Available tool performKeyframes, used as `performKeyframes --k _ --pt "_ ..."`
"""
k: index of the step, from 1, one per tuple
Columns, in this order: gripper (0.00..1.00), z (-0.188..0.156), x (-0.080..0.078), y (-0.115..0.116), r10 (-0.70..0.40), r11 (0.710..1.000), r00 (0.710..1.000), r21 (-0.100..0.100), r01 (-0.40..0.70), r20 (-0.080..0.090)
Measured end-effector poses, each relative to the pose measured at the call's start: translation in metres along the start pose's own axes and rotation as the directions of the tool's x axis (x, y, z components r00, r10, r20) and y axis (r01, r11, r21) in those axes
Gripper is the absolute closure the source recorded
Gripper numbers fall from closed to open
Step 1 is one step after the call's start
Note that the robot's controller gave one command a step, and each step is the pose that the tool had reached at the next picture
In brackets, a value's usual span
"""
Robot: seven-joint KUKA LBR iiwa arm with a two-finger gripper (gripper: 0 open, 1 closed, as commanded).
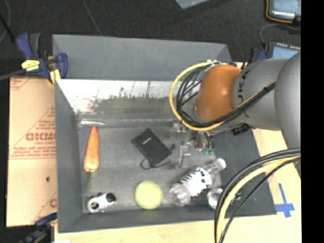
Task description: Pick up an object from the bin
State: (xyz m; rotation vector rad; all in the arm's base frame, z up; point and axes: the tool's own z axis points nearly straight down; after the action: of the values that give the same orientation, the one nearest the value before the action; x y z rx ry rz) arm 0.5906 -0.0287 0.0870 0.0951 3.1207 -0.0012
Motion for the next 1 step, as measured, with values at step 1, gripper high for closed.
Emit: performKeyframes --k 1 --pt "0.00 0.0218 0.0027 0.0094 0.021 1.000 1.000 0.000 -0.021 -0.009"
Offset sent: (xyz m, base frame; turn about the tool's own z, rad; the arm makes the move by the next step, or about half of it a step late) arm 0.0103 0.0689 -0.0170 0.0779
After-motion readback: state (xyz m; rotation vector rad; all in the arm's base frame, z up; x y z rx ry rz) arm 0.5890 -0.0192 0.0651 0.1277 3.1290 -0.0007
